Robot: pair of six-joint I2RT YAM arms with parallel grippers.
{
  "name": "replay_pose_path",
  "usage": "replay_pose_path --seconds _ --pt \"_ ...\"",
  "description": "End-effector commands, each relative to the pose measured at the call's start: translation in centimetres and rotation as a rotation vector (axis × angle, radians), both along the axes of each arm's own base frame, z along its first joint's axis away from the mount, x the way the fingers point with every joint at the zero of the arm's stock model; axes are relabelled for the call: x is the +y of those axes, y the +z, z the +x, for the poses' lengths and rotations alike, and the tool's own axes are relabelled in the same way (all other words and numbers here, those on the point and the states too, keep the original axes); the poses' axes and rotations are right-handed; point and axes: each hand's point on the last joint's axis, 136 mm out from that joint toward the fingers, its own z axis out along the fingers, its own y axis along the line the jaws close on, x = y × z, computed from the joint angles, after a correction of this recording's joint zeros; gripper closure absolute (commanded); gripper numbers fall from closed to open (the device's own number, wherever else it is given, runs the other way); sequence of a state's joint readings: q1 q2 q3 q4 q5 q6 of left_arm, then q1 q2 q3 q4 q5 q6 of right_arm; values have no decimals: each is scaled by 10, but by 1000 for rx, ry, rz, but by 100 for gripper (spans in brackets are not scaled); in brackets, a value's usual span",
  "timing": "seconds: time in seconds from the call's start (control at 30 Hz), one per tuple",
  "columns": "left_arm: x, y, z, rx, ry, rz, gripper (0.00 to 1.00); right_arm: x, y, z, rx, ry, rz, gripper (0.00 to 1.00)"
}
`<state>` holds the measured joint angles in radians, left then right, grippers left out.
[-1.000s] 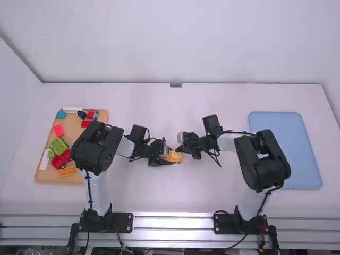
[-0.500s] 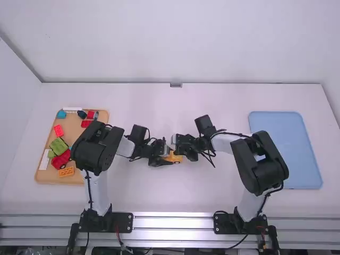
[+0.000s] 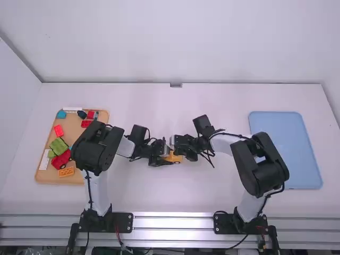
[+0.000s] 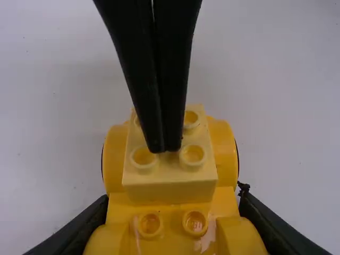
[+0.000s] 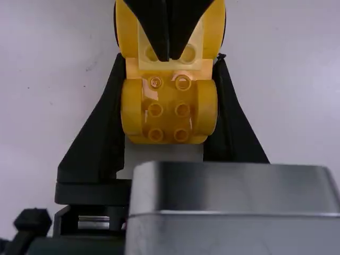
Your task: Assemble lego blocks to make yellow taxi
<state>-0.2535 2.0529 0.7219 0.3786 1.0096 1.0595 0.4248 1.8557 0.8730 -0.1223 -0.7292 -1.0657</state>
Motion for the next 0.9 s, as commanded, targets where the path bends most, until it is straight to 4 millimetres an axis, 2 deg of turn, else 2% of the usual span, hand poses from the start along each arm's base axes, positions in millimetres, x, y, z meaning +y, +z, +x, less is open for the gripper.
replay_pose_path --seconds 0.0,0.07,0.13,0.17,0.2,0.23,0.33,0.4,0.47,0.53,0.57,0.6,0.63,0.67,0.87 --pt "9 -22 -4 49 44 89 60 -12 -13 -1 29 -20 -36 100" --pt "10 -22 -3 48 50 88 59 -11 10 5 38 -24 79 100" --pt "8 -22 -4 47 44 88 59 -11 24 7 49 -26 148 100" --pt "8 -21 -3 39 45 85 58 -16 36 11 64 -45 207 97" --pt "8 -21 -2 36 46 83 57 -19 39 14 69 -58 223 93" --pt "7 -20 -1 31 48 81 51 -28 41 21 81 -98 235 87" --pt "7 -19 1 25 48 78 44 -41 40 28 105 -154 229 77" --pt "7 -18 1 25 47 76 42 -44 40 29 116 -169 229 71" --pt "8 -18 3 30 52 78 35 -49 39 30 113 -172 229 62" --pt "7 -18 3 31 48 79 30 -51 39 31 111 -178 226 45" --pt "6 -18 2 30 48 81 20 -51 39 31 110 -179 227 27" --pt "7 -18 3 27 49 80 11 -51 39 31 110 -179 227 2" --pt "9 -18 4 27 55 80 4 -51 39 31 112 -180 227 1" --pt "9 -18 4 27 56 80 2 -50 39 31 112 -179 227 1" --pt "12 -15 5 38 67 84 1 -47 41 31 116 -181 233 1"
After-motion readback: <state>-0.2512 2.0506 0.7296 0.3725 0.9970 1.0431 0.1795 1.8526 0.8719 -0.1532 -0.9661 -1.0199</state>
